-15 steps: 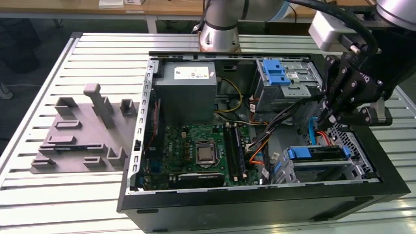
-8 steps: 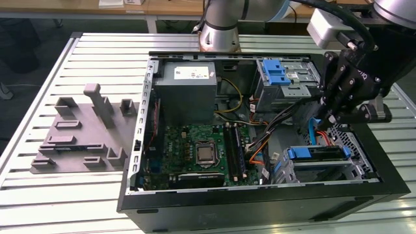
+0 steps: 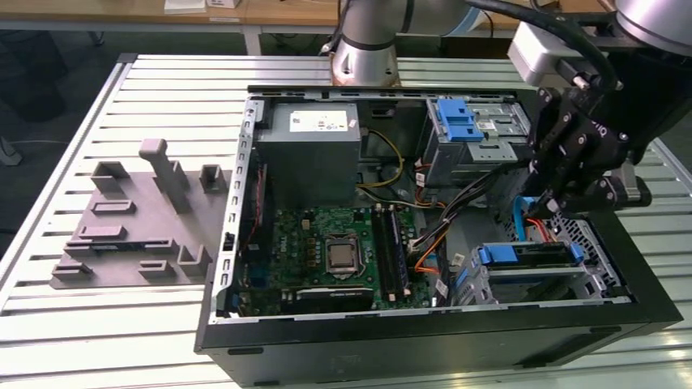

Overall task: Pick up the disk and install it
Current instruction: 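Insert the second disk wire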

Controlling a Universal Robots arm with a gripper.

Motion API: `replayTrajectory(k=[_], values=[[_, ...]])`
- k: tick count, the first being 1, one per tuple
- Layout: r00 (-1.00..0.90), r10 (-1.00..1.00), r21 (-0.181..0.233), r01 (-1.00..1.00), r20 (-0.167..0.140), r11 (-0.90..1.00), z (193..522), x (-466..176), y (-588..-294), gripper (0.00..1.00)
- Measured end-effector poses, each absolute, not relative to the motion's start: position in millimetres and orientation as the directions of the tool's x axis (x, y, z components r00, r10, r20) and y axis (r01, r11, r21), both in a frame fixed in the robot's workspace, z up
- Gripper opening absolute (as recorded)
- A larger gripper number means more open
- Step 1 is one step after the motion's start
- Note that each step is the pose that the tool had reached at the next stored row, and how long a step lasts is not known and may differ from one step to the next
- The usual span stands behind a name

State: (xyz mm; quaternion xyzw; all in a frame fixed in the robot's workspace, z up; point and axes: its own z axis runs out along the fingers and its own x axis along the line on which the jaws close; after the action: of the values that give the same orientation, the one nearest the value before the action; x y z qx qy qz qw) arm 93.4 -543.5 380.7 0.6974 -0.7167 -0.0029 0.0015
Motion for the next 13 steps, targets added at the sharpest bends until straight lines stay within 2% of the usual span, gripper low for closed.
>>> replayTrajectory(k=[9, 11, 13], values=[[-0.027, -0.999, 0.006, -1.0, 0.021, 0.027, 370.3, 95.1, -541.2, 0.33], [-0.027, -0.999, 0.006, -1.0, 0.024, 0.027, 369.0, 95.3, -540.9, 0.2], [-0.027, -0.999, 0.006, -1.0, 0.024, 0.027, 367.7, 95.4, -540.7, 0.2]])
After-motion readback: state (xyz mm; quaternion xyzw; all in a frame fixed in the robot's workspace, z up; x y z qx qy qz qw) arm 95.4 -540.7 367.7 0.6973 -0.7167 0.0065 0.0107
